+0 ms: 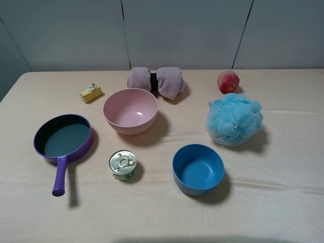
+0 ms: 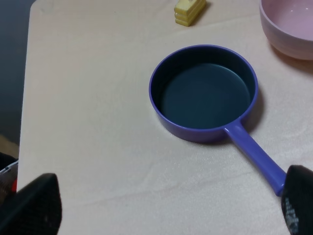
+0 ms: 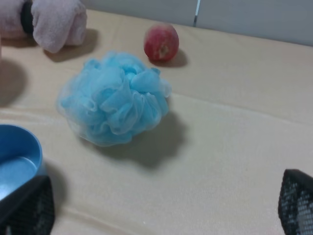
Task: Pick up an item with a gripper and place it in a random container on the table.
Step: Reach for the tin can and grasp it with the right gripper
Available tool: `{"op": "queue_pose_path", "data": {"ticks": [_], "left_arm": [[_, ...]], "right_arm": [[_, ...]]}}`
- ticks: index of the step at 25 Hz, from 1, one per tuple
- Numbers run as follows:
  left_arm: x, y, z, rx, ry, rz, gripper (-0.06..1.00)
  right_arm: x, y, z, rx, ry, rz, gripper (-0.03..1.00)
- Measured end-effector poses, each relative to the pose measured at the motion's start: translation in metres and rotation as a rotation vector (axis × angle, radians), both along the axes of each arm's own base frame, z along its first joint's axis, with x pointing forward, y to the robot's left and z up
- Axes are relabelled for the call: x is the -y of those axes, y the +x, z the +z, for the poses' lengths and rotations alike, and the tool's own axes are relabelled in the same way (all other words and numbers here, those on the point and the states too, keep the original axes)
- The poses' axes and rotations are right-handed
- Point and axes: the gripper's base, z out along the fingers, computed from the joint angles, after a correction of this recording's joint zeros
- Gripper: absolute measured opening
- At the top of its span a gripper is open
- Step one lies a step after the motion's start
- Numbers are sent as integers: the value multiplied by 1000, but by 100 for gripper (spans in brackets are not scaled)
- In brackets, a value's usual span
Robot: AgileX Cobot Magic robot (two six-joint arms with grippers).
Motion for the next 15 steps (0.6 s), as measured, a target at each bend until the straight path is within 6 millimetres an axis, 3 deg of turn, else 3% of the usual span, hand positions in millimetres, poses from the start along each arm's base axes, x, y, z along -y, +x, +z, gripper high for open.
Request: {"op": "queue_pose_path", "data": {"ticks": [15], "left_arm": [[0, 0, 0, 0, 0, 0, 90]], "right_arm": [[0, 0, 0, 0, 0, 0, 69]]}}
